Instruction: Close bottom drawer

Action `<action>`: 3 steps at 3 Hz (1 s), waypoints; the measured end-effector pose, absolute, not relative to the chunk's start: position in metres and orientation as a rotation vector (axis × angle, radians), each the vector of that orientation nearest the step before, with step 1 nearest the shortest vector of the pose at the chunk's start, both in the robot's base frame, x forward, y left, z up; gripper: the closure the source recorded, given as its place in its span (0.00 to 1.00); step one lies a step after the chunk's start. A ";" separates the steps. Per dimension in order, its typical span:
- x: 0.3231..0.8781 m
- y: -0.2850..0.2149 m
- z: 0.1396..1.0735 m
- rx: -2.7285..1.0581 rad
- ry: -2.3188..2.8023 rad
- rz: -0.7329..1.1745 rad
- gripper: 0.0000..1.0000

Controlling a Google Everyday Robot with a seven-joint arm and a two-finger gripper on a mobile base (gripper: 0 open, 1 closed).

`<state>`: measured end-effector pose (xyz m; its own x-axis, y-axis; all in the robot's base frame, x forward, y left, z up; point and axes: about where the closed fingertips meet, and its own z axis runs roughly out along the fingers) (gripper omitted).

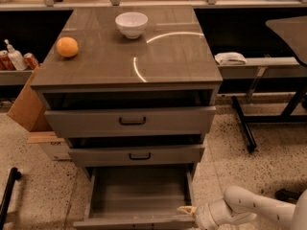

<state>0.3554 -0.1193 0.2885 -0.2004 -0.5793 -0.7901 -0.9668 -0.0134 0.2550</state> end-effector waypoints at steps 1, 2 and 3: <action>0.350 -0.126 0.272 -1.592 1.798 1.108 0.41; 0.347 -0.128 0.259 -1.595 1.808 1.097 0.65; 0.342 -0.125 0.234 -1.629 1.874 1.072 0.89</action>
Offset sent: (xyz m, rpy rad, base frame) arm -0.0090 -0.0155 -0.0439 -0.0204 -0.0181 -0.0193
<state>0.3424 -0.1252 0.2336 -0.2143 -0.6274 -0.7486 -0.9633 0.0091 0.2681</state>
